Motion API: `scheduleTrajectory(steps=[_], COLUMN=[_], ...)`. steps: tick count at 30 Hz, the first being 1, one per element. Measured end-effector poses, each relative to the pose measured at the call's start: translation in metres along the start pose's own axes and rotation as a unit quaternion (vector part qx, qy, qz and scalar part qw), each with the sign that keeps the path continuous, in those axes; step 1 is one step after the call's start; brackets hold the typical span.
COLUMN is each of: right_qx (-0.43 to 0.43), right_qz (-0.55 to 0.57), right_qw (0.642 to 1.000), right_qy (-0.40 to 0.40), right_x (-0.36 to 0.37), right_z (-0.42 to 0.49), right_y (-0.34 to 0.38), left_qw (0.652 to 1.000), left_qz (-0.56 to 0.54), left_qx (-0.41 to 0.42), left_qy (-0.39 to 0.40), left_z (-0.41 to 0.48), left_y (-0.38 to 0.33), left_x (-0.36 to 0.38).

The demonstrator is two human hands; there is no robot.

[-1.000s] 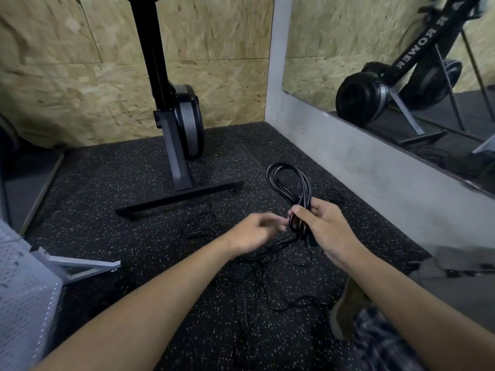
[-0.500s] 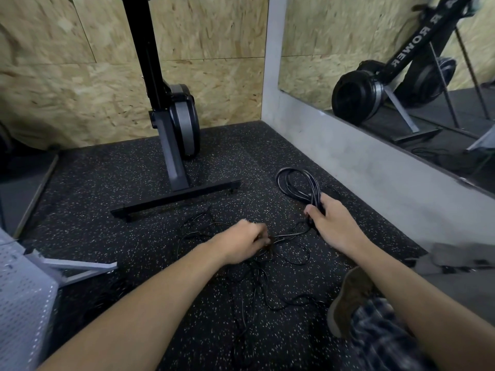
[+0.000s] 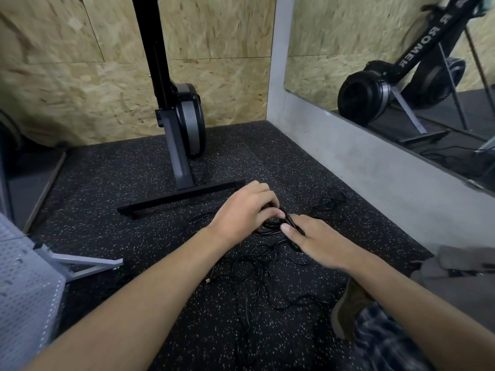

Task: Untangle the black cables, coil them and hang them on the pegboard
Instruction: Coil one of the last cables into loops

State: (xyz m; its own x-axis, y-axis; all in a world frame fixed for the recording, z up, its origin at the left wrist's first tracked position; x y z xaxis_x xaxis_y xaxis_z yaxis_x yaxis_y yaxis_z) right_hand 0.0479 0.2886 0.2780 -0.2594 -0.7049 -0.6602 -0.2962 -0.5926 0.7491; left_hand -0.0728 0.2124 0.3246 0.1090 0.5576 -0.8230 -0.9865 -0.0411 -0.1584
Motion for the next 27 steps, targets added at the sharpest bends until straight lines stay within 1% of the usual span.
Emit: scheduleTrajectory(steps=[2, 5, 9, 14, 21, 23, 25, 26, 27], right_qx=[-0.017, -0.016, -0.014, -0.012, 0.003, 0.013, 0.021, 0.021, 0.02], right_qz=[-0.011, -0.019, -0.037, -0.048, -0.008, 0.022, 0.044, 0.049, 0.053], right_qw=[1.0, 1.0, 0.999, 0.999, 1.0, 0.998, 0.996, 0.995, 0.995], right_qy=[0.006, -0.005, -0.007, -0.016, -0.029, -0.051, -0.07, -0.078, -0.087], right_x=[0.002, 0.0, 0.003, 0.002, 0.004, -0.005, -0.013, -0.017, -0.02], right_z=[-0.001, 0.001, 0.001, 0.0, -0.001, -0.003, -0.006, -0.006, -0.005], right_y=[0.002, -0.001, -0.003, 0.001, -0.007, -0.01, -0.014, -0.016, -0.02], left_qw=[0.999, 0.995, 0.992, 0.988, 0.984, 0.978, 0.963, 0.95, 0.929], left_qz=[-0.035, -0.072, -0.091, -0.113, -0.117, -0.125, -0.149, -0.178, -0.223], left_qx=[-0.037, -0.072, -0.089, -0.107, -0.134, -0.159, -0.195, -0.218, -0.247], left_qy=[-0.001, 0.0, 0.011, 0.006, 0.027, 0.058, 0.114, 0.139, 0.161], left_z=[0.0, 0.001, 0.0, 0.001, -0.004, -0.01, -0.019, -0.022, -0.026], left_y=[0.006, 0.01, 0.009, 0.011, 0.027, 0.042, 0.054, 0.057, 0.058], left_x=[-0.001, 0.0, 0.005, 0.005, 0.011, 0.012, 0.02, 0.024, 0.029])
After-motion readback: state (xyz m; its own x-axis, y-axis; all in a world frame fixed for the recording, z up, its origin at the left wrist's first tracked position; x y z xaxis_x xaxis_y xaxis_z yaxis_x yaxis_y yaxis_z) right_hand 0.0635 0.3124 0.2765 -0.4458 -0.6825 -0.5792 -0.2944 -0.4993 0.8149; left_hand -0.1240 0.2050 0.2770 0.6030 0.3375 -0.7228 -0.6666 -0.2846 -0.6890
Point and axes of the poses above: each hand's wrist, its own z-axis towards the middle knuckle, its own x-axis out of the palm, y = z × x, the point moved 8 cm from there along z, towards the middle knuckle, and after that the axes turned 14 degrees about z, right-handed, at the moved point
